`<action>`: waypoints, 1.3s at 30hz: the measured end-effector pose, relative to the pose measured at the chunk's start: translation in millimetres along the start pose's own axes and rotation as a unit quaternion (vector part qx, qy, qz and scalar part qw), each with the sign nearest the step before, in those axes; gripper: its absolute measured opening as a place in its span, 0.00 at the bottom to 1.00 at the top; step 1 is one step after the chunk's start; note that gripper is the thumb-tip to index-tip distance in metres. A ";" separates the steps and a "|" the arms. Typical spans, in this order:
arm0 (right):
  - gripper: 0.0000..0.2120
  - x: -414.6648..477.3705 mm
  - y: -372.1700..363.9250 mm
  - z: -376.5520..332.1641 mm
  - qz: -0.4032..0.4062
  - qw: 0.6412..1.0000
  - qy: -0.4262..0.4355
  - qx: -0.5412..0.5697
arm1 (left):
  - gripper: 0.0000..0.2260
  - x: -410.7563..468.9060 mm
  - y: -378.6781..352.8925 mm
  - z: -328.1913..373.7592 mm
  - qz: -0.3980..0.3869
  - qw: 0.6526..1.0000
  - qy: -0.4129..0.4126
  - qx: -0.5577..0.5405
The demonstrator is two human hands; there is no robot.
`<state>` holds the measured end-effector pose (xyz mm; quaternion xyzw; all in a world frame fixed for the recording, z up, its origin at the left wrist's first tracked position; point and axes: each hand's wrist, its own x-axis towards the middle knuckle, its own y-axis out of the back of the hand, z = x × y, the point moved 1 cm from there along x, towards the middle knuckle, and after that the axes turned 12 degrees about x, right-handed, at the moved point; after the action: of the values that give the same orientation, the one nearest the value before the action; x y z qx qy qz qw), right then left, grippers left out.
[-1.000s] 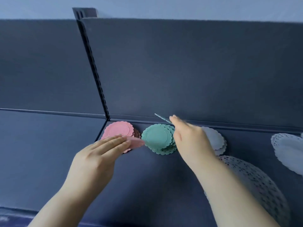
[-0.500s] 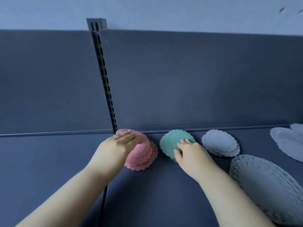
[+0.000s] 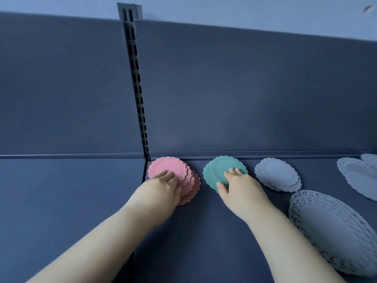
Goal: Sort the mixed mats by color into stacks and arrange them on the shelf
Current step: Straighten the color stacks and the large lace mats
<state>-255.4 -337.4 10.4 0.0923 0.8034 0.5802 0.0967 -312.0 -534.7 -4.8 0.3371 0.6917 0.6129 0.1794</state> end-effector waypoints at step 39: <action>0.25 -141.1 93.4 306.3 0.059 0.983 0.112 0.136 | 0.18 57.8 63.1 357.4 0.125 0.990 0.040 -0.042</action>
<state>-35.5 -65.2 11.6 0.0863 0.8737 0.4769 -0.0418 -101.1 -233.9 0.0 0.3885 0.6246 0.6718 0.0876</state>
